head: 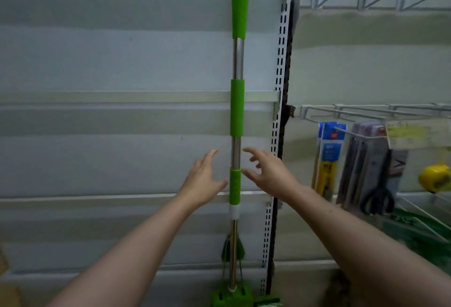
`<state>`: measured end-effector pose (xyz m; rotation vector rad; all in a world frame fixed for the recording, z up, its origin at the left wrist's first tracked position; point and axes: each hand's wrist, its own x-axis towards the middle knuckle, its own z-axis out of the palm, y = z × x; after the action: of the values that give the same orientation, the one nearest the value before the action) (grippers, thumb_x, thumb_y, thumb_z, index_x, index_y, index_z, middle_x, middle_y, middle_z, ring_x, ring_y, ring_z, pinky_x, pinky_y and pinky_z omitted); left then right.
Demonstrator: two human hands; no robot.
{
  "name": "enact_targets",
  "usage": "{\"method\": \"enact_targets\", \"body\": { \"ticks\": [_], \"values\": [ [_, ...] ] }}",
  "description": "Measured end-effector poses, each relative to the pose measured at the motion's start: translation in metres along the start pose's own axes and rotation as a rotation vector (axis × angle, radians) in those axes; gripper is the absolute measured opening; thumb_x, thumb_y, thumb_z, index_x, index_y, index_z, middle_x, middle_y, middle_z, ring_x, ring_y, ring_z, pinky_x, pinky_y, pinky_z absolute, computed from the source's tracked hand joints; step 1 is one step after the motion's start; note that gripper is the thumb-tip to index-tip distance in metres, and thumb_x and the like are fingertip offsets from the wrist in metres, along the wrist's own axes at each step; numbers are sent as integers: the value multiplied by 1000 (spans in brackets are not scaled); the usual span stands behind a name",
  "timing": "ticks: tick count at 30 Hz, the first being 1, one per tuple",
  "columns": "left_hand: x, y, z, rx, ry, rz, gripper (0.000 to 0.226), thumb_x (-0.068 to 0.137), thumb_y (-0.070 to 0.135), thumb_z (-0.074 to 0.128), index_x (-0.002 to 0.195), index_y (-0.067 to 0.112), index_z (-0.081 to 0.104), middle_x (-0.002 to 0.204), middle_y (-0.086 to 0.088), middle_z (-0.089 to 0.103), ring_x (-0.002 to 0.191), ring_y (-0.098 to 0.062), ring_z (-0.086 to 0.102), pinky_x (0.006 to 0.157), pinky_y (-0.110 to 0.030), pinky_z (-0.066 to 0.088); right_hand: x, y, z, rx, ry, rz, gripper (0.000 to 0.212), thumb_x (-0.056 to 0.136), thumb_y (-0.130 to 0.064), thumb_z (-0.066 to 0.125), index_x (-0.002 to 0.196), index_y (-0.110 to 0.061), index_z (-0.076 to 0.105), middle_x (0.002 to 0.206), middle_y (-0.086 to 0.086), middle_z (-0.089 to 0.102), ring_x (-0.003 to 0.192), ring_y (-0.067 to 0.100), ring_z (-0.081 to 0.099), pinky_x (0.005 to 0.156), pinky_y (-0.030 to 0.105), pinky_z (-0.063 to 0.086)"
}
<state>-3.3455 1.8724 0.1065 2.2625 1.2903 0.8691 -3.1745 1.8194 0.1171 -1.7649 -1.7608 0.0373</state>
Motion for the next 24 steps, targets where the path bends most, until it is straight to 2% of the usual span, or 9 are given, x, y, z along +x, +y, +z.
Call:
{"method": "enact_targets", "body": {
  "ticks": [7,13,19,24],
  "values": [
    [-38,4,-13,64,-63,12,87,81,38,70,149,25,18,151,-11,29,138,-26,31,110,-34,29,-39,-26,-6,-81,-48,17,64,90,-37,60,146,-28,30,136,5,49,119,19,51,100,37,46],
    [-83,19,1,31,-115,48,87,80,36,71,149,24,18,152,-11,27,139,-26,30,111,-36,28,-105,-24,-14,-148,-123,114,78,90,-44,59,152,-24,16,150,9,35,136,24,37,109,36,33],
    [-127,84,26,-41,-173,149,90,79,35,72,149,26,16,153,-10,27,140,-26,30,112,-42,31,-176,-2,-57,-129,21,239,82,87,-45,62,151,-19,18,148,10,37,134,24,39,110,37,34],
    [-174,164,78,-94,-262,302,90,79,37,73,149,27,17,152,-8,29,138,-24,32,111,-39,31,-280,53,-118,-146,95,401,83,85,-51,61,151,-18,22,146,12,40,132,26,42,105,35,35]
  ]
}}
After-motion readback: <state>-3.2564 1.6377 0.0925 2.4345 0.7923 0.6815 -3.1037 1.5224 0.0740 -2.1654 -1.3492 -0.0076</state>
